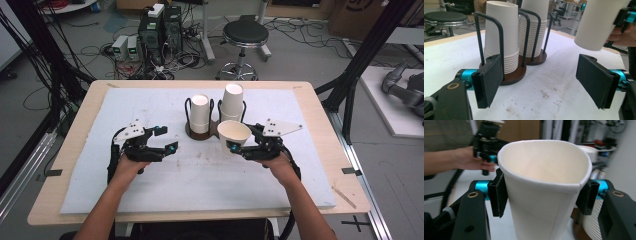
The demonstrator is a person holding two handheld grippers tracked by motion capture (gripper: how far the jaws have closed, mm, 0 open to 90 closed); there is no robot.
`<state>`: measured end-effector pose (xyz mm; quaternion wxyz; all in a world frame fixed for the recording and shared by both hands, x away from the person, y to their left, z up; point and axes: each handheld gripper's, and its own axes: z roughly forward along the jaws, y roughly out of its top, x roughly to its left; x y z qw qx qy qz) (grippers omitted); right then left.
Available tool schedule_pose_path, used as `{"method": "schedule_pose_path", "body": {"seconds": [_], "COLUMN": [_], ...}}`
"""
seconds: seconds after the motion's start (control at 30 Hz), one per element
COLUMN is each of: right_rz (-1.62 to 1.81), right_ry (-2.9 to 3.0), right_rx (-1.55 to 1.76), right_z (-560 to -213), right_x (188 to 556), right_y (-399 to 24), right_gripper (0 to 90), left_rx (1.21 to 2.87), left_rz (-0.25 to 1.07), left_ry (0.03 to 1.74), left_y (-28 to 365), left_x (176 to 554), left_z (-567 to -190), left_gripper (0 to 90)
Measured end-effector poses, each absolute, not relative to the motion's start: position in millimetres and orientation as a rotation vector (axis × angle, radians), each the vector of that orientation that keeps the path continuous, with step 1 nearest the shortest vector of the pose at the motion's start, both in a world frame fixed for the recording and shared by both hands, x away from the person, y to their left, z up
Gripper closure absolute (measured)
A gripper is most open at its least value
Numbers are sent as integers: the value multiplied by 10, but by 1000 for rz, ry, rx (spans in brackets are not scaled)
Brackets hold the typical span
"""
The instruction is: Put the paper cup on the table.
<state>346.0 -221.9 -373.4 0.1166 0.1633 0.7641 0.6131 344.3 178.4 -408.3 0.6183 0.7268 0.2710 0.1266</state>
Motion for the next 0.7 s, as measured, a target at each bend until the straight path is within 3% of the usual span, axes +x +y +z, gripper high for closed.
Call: {"method": "schedule_pose_path", "body": {"seconds": [0.7], "right_rz": [1486], "right_ry": [2029], "right_rx": [926], "right_z": [-4037], "right_x": [3721], "right_y": [-3213], "right_gripper": [367], "left_rx": [1688], "left_rz": [274], "left_ry": [636], "left_y": [1762], "left_x": [3468], "left_z": [-4144], "left_gripper": [214]}}
